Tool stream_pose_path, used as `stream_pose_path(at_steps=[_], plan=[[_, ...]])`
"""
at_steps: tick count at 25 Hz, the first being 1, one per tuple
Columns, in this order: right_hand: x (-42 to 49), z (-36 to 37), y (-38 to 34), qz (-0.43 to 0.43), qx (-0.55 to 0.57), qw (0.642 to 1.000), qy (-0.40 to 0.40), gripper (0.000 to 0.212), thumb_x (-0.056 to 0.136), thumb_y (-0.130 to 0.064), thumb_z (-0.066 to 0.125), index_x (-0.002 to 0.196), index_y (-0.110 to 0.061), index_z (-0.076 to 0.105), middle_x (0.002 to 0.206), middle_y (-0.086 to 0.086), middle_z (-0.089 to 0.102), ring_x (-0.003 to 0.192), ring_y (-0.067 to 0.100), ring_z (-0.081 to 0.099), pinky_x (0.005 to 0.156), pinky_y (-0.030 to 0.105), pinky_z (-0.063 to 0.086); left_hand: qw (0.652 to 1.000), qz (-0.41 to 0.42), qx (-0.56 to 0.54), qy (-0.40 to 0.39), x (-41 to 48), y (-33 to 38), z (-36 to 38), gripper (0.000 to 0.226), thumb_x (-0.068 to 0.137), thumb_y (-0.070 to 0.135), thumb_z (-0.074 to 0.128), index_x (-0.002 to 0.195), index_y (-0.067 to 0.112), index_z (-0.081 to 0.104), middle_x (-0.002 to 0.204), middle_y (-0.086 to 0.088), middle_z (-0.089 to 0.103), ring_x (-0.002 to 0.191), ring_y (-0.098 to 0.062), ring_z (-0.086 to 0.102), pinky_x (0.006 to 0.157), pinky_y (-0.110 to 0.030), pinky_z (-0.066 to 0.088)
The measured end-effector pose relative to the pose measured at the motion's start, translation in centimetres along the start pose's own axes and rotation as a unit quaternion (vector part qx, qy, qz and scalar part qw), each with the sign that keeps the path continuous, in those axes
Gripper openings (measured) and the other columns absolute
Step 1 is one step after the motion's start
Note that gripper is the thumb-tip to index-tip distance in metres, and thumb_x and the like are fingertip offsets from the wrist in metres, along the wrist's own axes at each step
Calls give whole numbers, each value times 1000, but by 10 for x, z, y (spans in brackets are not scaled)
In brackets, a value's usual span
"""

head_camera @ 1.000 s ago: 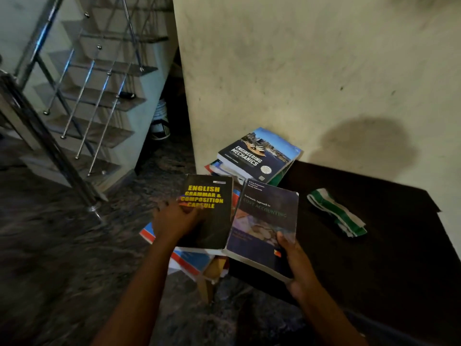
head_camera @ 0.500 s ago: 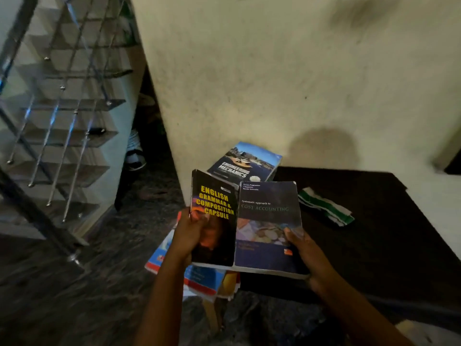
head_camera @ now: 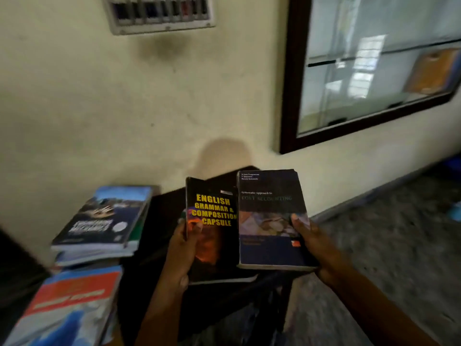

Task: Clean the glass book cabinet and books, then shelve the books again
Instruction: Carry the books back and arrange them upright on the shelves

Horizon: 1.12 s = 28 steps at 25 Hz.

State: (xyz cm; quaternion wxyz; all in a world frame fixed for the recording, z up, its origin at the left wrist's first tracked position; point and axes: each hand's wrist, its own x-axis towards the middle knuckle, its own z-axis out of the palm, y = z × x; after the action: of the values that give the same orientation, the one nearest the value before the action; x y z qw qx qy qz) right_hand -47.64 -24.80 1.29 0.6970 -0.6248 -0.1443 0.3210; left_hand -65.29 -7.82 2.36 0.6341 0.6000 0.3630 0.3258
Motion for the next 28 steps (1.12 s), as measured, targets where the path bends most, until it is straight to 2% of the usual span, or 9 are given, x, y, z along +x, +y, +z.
stream_pose_path(at_steps=[2,4,9,12,15,19,21,24,28], plan=[[13,-63,-15,-13,4,999,51,26,93,-34,50,106,-16,63,93,5,73,83,20,69,75,33,54,999,-17,-1,-43,8,-3,73,24,93,24,52,114,15,59,103,-10,69,83,-20,67,65,-26,51],[22,-137,-34,-19,-2,994,104,23,93,-33,51,101,-15,64,96,8,72,84,23,68,80,36,53,997,-33,1,-76,9,-8,152,28,92,22,54,118,11,58,102,-9,68,84,-19,66,64,-25,50],[30,-320,-71,10,54,977,205,14,94,-28,52,93,-18,61,92,10,69,80,25,65,74,39,54,987,-34,20,-153,6,-30,323,27,85,9,63,111,7,59,105,-25,64,73,-23,61,63,-29,48],[38,-414,-90,-13,59,961,271,18,95,-28,51,99,-15,62,94,11,70,77,24,66,66,34,54,984,-10,45,-174,16,-34,422,22,86,11,64,107,12,59,104,-19,64,80,-25,62,72,-30,49],[70,-489,-104,-25,78,949,304,23,95,-31,50,102,-15,64,90,9,72,74,21,68,69,34,55,981,1,37,-191,35,-31,515,18,89,14,60,107,14,57,97,-12,64,71,-16,59,64,-25,46],[146,-563,-135,-37,123,942,311,23,95,-34,50,104,-17,63,85,4,73,67,15,69,56,25,54,976,11,4,-216,90,-18,629,21,90,17,59,110,17,57,97,-11,64,78,-23,62,67,-29,49],[199,-600,-162,-56,112,941,315,24,96,-33,48,106,-17,63,87,4,72,68,15,68,56,24,54,974,46,0,-223,129,-7,692,20,91,16,57,111,16,57,93,-7,65,77,-21,63,56,-24,52],[276,-651,-210,-73,86,942,315,24,96,-35,47,104,-19,62,92,5,71,78,19,67,69,30,56,970,74,-22,-232,184,16,782,17,93,19,54,109,18,57,87,4,64,63,-7,65,47,-12,49],[360,-721,-265,-100,53,943,312,20,95,-35,49,101,-22,63,98,7,70,88,25,66,89,45,51,969,79,-37,-231,239,47,892,25,92,28,54,114,17,59,95,-3,67,76,-15,65,61,-24,51]])
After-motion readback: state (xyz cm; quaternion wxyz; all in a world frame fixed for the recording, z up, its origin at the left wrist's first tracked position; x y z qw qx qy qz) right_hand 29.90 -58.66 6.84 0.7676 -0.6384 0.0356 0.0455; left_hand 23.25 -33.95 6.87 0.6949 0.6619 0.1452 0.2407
